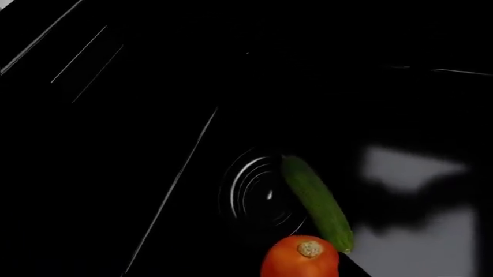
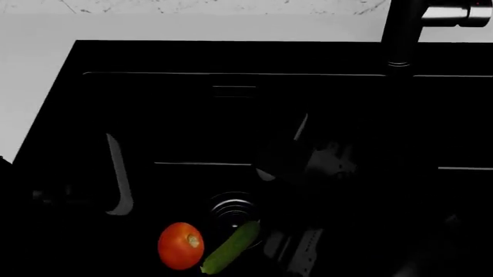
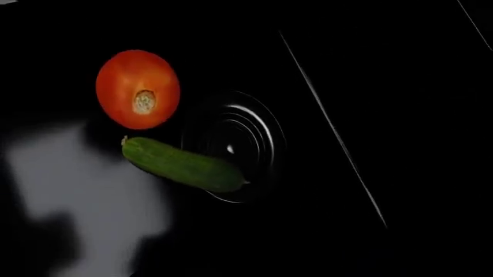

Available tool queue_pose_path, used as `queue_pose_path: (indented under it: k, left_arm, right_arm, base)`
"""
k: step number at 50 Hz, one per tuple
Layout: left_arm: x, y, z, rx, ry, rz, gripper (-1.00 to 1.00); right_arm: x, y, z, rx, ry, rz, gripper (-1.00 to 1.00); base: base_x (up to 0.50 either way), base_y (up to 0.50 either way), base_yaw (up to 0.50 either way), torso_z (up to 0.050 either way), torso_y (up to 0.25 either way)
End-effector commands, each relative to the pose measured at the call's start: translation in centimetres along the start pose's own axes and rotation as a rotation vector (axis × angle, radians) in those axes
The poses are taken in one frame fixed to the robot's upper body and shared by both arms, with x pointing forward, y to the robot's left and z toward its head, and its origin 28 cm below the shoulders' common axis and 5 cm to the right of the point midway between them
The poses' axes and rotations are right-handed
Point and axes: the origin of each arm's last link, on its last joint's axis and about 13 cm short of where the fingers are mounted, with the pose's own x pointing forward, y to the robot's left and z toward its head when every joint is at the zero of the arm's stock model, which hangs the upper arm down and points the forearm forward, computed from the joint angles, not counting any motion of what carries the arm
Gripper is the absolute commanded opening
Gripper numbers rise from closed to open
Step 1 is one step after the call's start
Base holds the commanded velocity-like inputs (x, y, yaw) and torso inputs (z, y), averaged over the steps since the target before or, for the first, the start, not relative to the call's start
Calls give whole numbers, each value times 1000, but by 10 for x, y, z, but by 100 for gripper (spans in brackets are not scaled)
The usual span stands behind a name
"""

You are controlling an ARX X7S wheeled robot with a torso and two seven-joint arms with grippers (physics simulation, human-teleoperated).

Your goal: Pick the vegetables from the sink and place them on the cutting board.

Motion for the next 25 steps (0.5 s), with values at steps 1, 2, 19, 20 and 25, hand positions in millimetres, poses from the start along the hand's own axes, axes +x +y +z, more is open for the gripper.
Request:
queue_pose_path:
  k: [1, 2, 19, 20, 25]
  left_arm:
    - [10, 14, 26, 155, 50, -8, 100]
    - [12, 14, 29, 172, 60, -18, 100]
    - [38, 16, 26, 160, 279, -219, 100]
    - [39, 14, 24, 165, 291, -231, 100]
    - [41, 8, 22, 170, 328, -267, 100]
  right_arm:
    - [-7, -4, 12, -38, 2, -14, 100]
    - [-6, -3, 13, -44, 2, -11, 100]
    - [-8, -1, 15, -60, 13, -17, 100]
    - [-8, -1, 15, -62, 15, -16, 100]
    - [-9, 2, 15, -70, 22, -9, 100]
  base:
    - [0, 0, 0, 0, 0]
    - [0, 0, 0, 0, 0]
    - [0, 0, 0, 0, 0]
    - [0, 0, 0, 0, 0]
    - [0, 0, 0, 0, 0]
